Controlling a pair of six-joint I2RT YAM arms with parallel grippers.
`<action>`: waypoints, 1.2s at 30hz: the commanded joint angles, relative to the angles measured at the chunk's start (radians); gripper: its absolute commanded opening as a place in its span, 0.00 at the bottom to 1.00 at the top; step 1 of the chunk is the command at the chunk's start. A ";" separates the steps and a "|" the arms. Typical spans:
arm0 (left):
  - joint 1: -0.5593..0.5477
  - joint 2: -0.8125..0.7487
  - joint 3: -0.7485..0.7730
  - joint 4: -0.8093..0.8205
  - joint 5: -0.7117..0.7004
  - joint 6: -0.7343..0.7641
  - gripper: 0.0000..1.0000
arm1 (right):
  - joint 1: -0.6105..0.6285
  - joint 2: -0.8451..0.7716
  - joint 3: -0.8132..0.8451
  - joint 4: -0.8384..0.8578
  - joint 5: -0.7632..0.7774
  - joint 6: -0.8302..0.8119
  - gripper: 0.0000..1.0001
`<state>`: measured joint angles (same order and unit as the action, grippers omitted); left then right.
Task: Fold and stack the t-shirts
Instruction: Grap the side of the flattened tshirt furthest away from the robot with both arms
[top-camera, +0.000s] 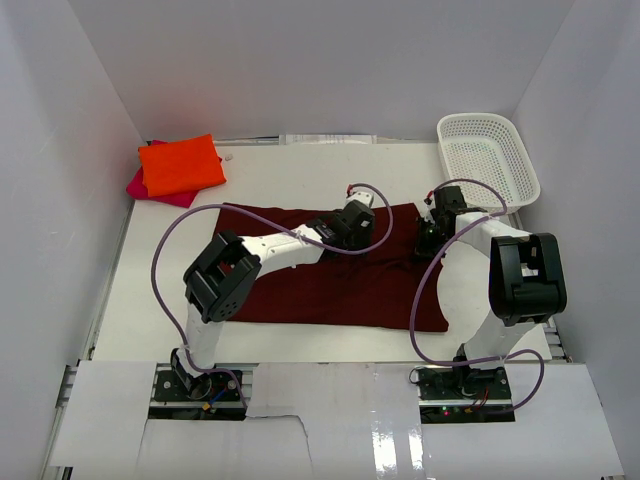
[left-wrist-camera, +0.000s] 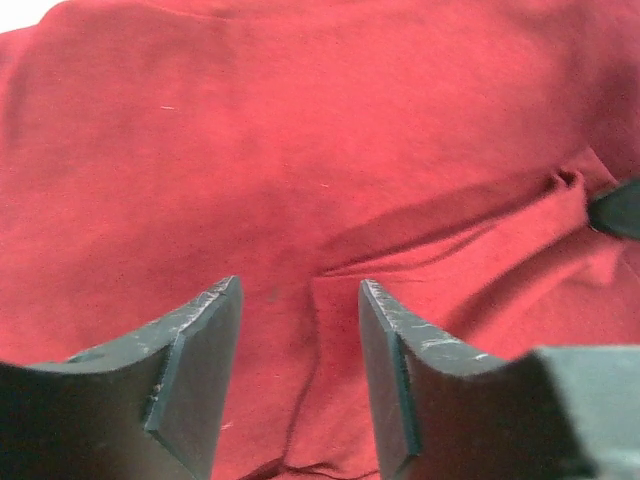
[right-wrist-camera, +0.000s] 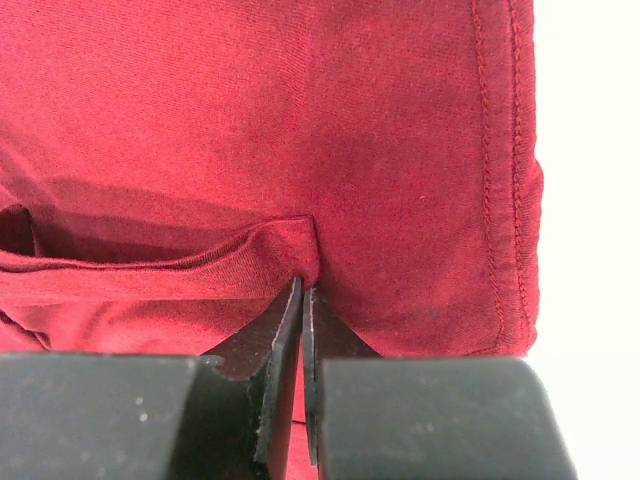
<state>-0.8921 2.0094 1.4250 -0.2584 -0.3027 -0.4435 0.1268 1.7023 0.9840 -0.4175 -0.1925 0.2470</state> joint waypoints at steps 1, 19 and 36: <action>-0.002 -0.003 0.034 0.047 0.111 0.020 0.60 | 0.004 -0.030 0.010 -0.012 0.010 -0.003 0.08; -0.001 0.046 0.031 0.033 0.220 0.023 0.39 | 0.004 -0.030 0.015 -0.006 -0.012 -0.009 0.08; 0.009 0.089 0.043 0.002 0.211 0.002 0.35 | 0.004 -0.036 0.013 -0.003 -0.021 -0.015 0.08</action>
<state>-0.8875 2.0926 1.4422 -0.2226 -0.0711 -0.4347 0.1268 1.7023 0.9840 -0.4171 -0.1989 0.2459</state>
